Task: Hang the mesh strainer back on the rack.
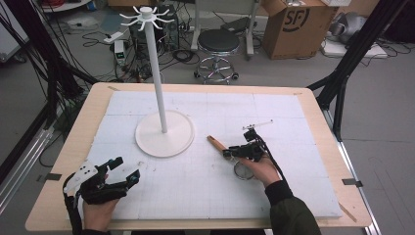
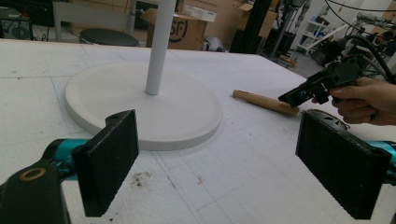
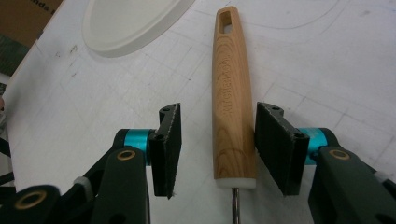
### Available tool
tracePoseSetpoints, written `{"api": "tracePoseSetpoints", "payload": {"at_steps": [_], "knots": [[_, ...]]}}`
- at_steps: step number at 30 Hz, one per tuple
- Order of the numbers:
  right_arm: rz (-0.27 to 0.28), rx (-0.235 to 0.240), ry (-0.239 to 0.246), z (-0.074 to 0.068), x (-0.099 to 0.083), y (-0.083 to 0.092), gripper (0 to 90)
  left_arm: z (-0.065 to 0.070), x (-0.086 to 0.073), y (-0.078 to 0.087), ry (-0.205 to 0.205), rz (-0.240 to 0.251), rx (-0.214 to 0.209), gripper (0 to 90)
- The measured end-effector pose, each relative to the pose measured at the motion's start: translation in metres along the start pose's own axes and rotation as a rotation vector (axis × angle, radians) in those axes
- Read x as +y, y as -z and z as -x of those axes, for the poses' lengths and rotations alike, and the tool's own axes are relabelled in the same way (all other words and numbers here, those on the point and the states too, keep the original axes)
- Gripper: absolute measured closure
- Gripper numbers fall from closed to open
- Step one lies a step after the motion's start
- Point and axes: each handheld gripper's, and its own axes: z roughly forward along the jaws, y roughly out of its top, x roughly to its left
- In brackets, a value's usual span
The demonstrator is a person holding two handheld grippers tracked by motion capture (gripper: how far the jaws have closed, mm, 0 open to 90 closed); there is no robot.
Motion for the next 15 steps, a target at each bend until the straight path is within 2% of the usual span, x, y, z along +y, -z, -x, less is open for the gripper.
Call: {"api": "tracePoseSetpoints", "payload": {"at_steps": [6, 11, 15], "knots": [[-0.009, 0.007, -0.006, -0.0005, 0.0001, -0.0016, 52.6, 0.0001, 0.0000, -0.0002, -0.001, 0.000, -0.002, 13.8], [-0.021, 0.011, 0.008, -0.0039, -0.0002, -0.0036, 54.9, 0.0004, 0.0000, -0.0006, -0.004, -0.003, -0.002, 13.8], [-0.048, -0.023, 0.050, -0.0082, -0.0009, -0.0077, 56.9, 0.0004, 0.0001, -0.0006, -0.005, -0.003, 0.000, 13.8]]}}
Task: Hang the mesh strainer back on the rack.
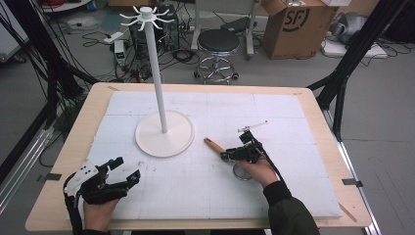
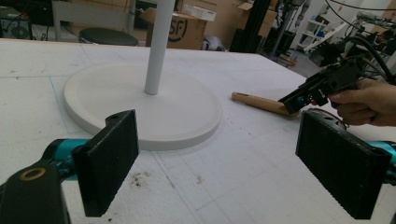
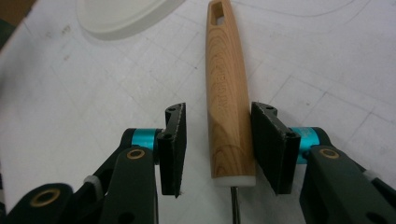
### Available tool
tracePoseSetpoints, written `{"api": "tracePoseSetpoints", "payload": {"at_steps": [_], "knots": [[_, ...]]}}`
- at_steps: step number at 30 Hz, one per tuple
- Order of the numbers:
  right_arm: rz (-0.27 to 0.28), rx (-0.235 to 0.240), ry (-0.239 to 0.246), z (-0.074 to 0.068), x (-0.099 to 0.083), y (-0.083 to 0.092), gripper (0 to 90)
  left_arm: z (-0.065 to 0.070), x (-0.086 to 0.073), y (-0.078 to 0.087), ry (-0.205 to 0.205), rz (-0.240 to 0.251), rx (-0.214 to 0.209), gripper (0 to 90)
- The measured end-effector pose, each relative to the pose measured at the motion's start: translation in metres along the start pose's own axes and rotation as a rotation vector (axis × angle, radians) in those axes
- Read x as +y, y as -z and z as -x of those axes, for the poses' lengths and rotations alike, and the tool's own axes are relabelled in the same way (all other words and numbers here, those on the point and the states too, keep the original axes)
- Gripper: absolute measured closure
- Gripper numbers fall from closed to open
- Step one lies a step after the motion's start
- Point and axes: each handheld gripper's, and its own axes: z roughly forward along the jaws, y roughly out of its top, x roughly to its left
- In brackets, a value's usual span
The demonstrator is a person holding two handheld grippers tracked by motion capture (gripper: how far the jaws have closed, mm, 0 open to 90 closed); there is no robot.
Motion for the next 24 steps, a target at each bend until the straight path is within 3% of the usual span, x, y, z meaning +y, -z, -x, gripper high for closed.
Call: {"api": "tracePoseSetpoints", "payload": {"at_steps": [3, 9, 13, 19, 22, 24], "knots": [[-0.015, -0.013, 0.013, -0.003, 0.000, 0.000, 59.3, 0.000, 0.000, 0.000, 0.003, -0.002, -0.002, 13.8], [-0.041, -0.084, 0.076, -0.009, 0.003, -0.003, 66.6, 0.000, 0.000, -0.001, 0.008, -0.003, -0.004, 13.8], [-0.065, -0.115, 0.097, -0.013, 0.005, -0.004, 66.5, 0.001, 0.000, -0.002, 0.006, -0.007, -0.007, 13.8], [-0.087, -0.124, 0.109, -0.015, 0.007, -0.006, 66.9, 0.002, 0.000, -0.002, -0.001, -0.008, -0.006, 13.8], [-0.117, -0.155, 0.147, -0.019, 0.011, -0.008, 66.8, 0.001, 0.000, -0.003, 0.007, -0.010, -0.008, 13.8], [-0.154, -0.182, 0.139, -0.025, 0.015, -0.010, 66.6, 0.001, 0.000, -0.003, 0.006, -0.010, -0.012, 13.8]]}}
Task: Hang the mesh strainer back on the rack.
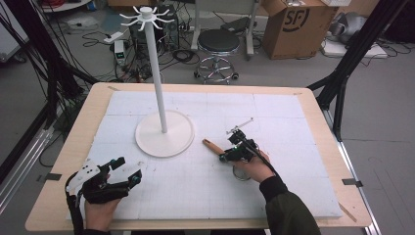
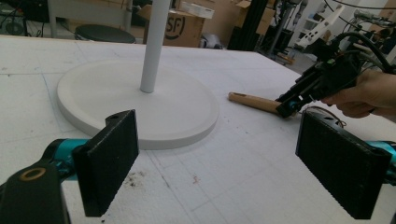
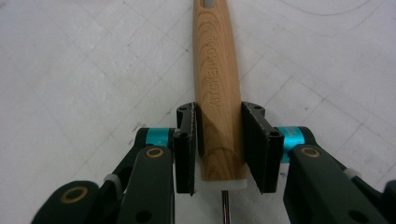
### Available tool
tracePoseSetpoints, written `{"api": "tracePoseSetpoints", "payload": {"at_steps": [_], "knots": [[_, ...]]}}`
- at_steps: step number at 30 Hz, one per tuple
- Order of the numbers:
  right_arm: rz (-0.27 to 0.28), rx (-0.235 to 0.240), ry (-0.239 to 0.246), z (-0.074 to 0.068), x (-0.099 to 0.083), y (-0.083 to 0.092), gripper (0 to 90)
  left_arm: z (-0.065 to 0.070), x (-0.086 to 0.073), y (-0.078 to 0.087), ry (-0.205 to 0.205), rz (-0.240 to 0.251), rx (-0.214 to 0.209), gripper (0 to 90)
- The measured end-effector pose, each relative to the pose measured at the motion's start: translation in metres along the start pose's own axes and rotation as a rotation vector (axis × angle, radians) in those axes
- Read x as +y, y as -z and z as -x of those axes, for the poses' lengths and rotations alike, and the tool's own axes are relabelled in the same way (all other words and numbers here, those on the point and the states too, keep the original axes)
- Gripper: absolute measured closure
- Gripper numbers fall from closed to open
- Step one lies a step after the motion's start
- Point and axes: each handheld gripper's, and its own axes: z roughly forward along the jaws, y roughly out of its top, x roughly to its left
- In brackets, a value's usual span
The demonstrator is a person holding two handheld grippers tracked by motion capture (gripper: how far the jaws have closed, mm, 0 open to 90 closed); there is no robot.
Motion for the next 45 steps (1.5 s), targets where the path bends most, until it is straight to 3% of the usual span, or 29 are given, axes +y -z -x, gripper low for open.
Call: {"api": "tracePoseSetpoints", "payload": {"at_steps": [6, 9, 12, 17, 22, 28, 31, 41, 44, 45], "knots": [[-0.071, -0.075, 0.039, -0.011, 0.009, -0.003, 66.5, 0.000, 0.000, 0.000, 0.004, 0.006, -0.003, 13.8], [-0.130, -0.144, 0.076, -0.020, 0.017, -0.006, 66.8, -0.001, 0.000, 0.000, 0.007, 0.007, -0.003, 13.8], [-0.157, -0.138, 0.067, -0.020, 0.020, -0.006, 67.2, -0.001, 0.001, 0.000, 0.008, 0.012, -0.005, 13.8], [-0.184, -0.187, 0.097, -0.027, 0.023, -0.009, 67.7, -0.001, 0.001, 0.000, 0.008, 0.011, -0.004, 13.8], [-0.245, -0.219, 0.119, -0.031, 0.031, -0.012, 67.8, -0.001, 0.001, -0.001, 0.006, 0.006, -0.004, 13.8], [-0.268, -0.208, 0.115, -0.030, 0.034, -0.012, 68.3, -0.002, 0.000, 0.001, 0.011, 0.009, -0.001, 13.8], [-0.252, -0.209, 0.146, -0.030, 0.032, -0.012, 68.7, -0.003, 0.000, 0.002, 0.009, 0.013, 0.000, 13.8], [-0.139, -0.120, 0.131, -0.023, 0.019, 0.000, 68.8, -0.004, 0.000, 0.010, 0.017, 0.031, 0.021, 13.8], [-0.089, -0.113, 0.123, -0.023, 0.021, 0.009, 68.8, -0.004, 0.000, 0.012, 0.017, 0.034, 0.022, 13.9], [-0.049, -0.109, 0.123, -0.023, 0.021, 0.013, 68.8, -0.003, 0.000, 0.012, 0.015, 0.034, 0.023, 13.9]]}}
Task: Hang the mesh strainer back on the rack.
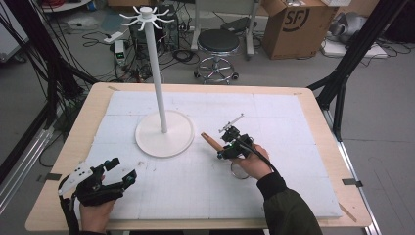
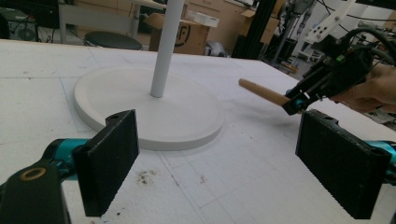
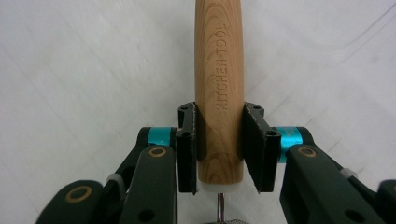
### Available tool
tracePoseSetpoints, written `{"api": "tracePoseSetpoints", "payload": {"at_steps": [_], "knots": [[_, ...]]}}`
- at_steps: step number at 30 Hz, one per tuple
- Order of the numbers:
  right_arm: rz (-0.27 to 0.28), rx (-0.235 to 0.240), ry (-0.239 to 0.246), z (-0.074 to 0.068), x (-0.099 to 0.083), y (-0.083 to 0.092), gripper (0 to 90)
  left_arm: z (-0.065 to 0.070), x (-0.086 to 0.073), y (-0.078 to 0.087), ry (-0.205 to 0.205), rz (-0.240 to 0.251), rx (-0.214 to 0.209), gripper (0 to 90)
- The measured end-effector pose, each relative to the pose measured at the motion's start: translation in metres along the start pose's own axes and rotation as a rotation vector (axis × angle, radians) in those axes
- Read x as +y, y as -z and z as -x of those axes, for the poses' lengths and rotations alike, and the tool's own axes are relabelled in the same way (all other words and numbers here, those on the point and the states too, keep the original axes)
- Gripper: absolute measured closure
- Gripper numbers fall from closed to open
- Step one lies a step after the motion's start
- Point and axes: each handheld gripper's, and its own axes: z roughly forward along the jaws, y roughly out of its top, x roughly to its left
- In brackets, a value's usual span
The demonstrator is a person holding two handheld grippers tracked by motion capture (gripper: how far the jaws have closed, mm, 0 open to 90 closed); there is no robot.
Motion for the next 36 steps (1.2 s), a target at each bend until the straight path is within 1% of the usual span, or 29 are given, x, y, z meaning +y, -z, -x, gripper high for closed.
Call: {"api": "tracePoseSetpoints", "payload": {"at_steps": [1, 2, 3, 4, 6, 7, 8, 10, 13, 14, 16, 17, 18, 19, 20, 21, 22, 23, 25, 27, 28, 29, 30, 31, 33, 35, 36], "knots": [[0.010, 0.012, -0.005, 0.000, 0.000, 0.002, 68.7, 0.000, 0.000, 0.000, 0.001, 0.000, 0.001, 13.9], [0.032, 0.026, -0.001, 0.001, 0.001, 0.005, 68.7, 0.001, 0.000, 0.000, 0.001, 0.000, -0.001, 13.9], [0.072, 0.025, 0.008, 0.000, 0.001, 0.009, 68.7, 0.001, 0.000, 0.000, -0.002, -0.001, -0.003, 13.9], [0.086, 0.038, 0.014, -0.001, 0.001, 0.011, 68.7, 0.001, 0.000, -0.001, -0.002, -0.002, -0.003, 13.9], [0.134, 0.026, 0.039, -0.003, 0.002, 0.016, 68.6, 0.001, 0.000, -0.001, -0.003, -0.002, -0.004, 13.9], [0.146, 0.036, 0.039, -0.003, 0.003, 0.017, 68.6, 0.000, 0.000, -0.001, -0.005, -0.003, -0.003, 13.9], [0.172, 0.039, 0.035, -0.003, 0.003, 0.018, 68.7, 0.000, -0.001, 0.000, -0.001, -0.001, 0.001, 13.9], [0.206, 0.054, 0.041, -0.003, 0.005, 0.021, 68.6, 0.000, -0.001, 0.000, -0.001, -0.003, 0.005, 13.9], [0.270, 0.078, 0.030, -0.001, 0.007, 0.026, 68.6, -0.001, -0.001, 0.002, 0.000, -0.003, 0.009, 13.9], [0.303, 0.084, 0.025, 0.000, 0.007, 0.029, 68.6, -0.001, -0.002, 0.003, -0.004, -0.007, 0.011, 13.9], [0.375, 0.117, 0.012, 0.001, 0.008, 0.035, 68.6, -0.001, -0.003, 0.003, -0.002, -0.010, 0.013, 13.9], [0.398, 0.126, 0.009, 0.002, 0.008, 0.037, 68.6, -0.001, -0.003, 0.002, -0.005, -0.016, 0.013, 13.9], [0.435, 0.142, 0.003, 0.003, 0.010, 0.040, 68.6, -0.001, -0.003, 0.002, -0.001, -0.013, 0.011, 13.9], [0.458, 0.149, -0.005, 0.004, 0.011, 0.042, 68.6, -0.001, -0.003, 0.001, -0.008, -0.016, 0.010, 13.9], [0.500, 0.170, -0.013, 0.006, 0.012, 0.045, 68.6, -0.001, -0.003, 0.000, -0.006, -0.016, 0.010, 13.9], [0.526, 0.178, -0.017, 0.007, 0.014, 0.046, 68.6, -0.001, -0.003, -0.001, -0.004, -0.017, 0.007, 13.9], [0.558, 0.199, -0.031, 0.009, 0.016, 0.049, 68.6, -0.002, -0.003, -0.001, -0.006, -0.019, 0.007, 13.9], [0.570, 0.213, -0.040, 0.010, 0.018, 0.050, 68.6, -0.002, -0.003, -0.001, -0.007, -0.022, 0.005, 13.9], [0.625, 0.236, -0.039, 0.010, 0.022, 0.054, 68.6, -0.002, -0.004, -0.002, -0.003, -0.022, 0.002, 13.9], [0.660, 0.247, -0.039, 0.009, 0.024, 0.058, 68.6, -0.001, -0.004, -0.002, 0.001, -0.019, -0.002, 13.9], [0.689, 0.259, -0.040, 0.008, 0.025, 0.060, 68.6, -0.001, -0.004, -0.001, -0.001, -0.019, -0.005, 13.9], [0.704, 0.271, -0.043, 0.007, 0.026, 0.061, 68.5, -0.001, -0.004, -0.001, -0.004, -0.018, -0.011, 13.9], [0.728, 0.279, -0.040, 0.006, 0.027, 0.063, 68.6, 0.000, -0.004, -0.001, -0.004, -0.017, -0.010, 14.0], [0.744, 0.276, -0.035, 0.005, 0.027, 0.063, 68.6, 0.000, -0.004, -0.002, -0.002, -0.016, -0.010, 14.0], [0.780, 0.294, -0.037, 0.004, 0.029, 0.065, 68.6, 0.000, -0.004, -0.002, -0.004, -0.016, -0.013, 14.0], [0.808, 0.315, -0.053, 0.004, 0.031, 0.067, 68.5, 0.001, -0.004, -0.002, 0.000, -0.018, -0.016, 14.0], [0.831, 0.328, -0.059, 0.004, 0.033, 0.067, 68.6, 0.001, -0.004, -0.002, 0.000, -0.019, -0.015, 14.0]]}}
